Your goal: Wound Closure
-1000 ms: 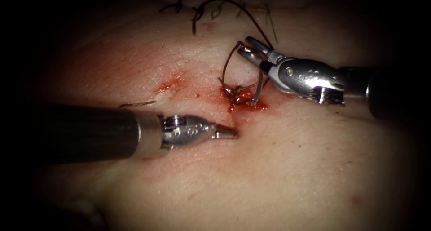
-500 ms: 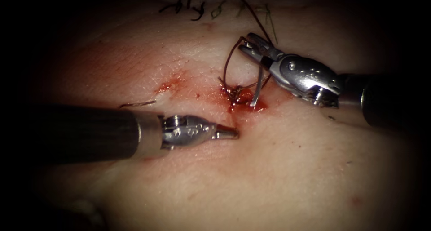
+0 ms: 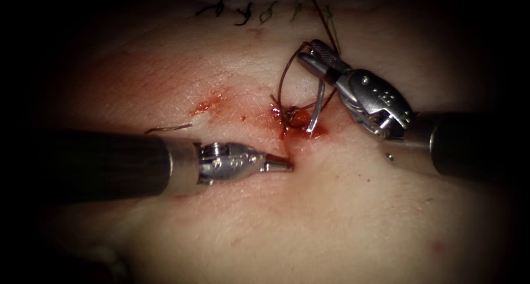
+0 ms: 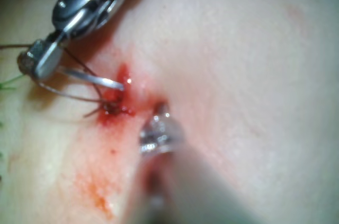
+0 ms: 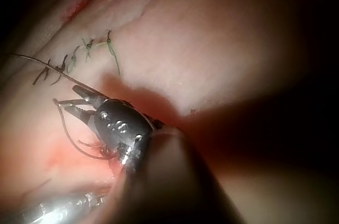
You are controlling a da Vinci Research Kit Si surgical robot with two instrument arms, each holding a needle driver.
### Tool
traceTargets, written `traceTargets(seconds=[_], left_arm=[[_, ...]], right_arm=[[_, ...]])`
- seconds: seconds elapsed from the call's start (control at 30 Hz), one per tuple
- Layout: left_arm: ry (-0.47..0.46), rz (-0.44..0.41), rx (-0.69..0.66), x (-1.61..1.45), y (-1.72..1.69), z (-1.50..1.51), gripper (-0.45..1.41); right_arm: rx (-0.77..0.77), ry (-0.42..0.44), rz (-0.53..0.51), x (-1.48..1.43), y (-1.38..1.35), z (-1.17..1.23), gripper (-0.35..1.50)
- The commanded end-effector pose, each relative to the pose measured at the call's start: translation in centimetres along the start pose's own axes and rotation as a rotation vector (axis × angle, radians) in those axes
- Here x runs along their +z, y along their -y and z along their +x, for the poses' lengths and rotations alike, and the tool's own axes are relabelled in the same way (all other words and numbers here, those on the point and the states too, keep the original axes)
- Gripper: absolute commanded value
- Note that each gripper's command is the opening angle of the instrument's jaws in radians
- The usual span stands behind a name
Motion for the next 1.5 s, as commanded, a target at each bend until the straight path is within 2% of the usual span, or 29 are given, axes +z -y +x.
traceTargets(seconds=[0.03,0.37,0.6,1.03,1.5], left_arm=[[0.000,-0.002,-0.001,0.08,-0.02,-0.03,-0.23],[0.000,-0.002,-0.001,0.08,-0.02,-0.03,-0.23],[0.000,-0.002,-0.001,0.09,-0.02,-0.03,-0.23],[0.000,-0.002,-0.001,0.09,-0.02,-0.02,-0.23],[0.001,0.002,-0.004,0.14,-0.03,0.01,-0.25]], right_arm=[[0.034,0.014,0.002,0.05,0.06,-0.06,-0.35],[0.182,0.089,0.033,0.06,0.05,-0.09,-0.35],[0.246,0.136,0.061,0.05,0.10,-0.26,-0.35],[0.437,0.182,0.063,-0.03,0.16,-0.35,-0.35],[0.647,0.240,0.113,-0.05,0.30,-0.43,-0.35]])
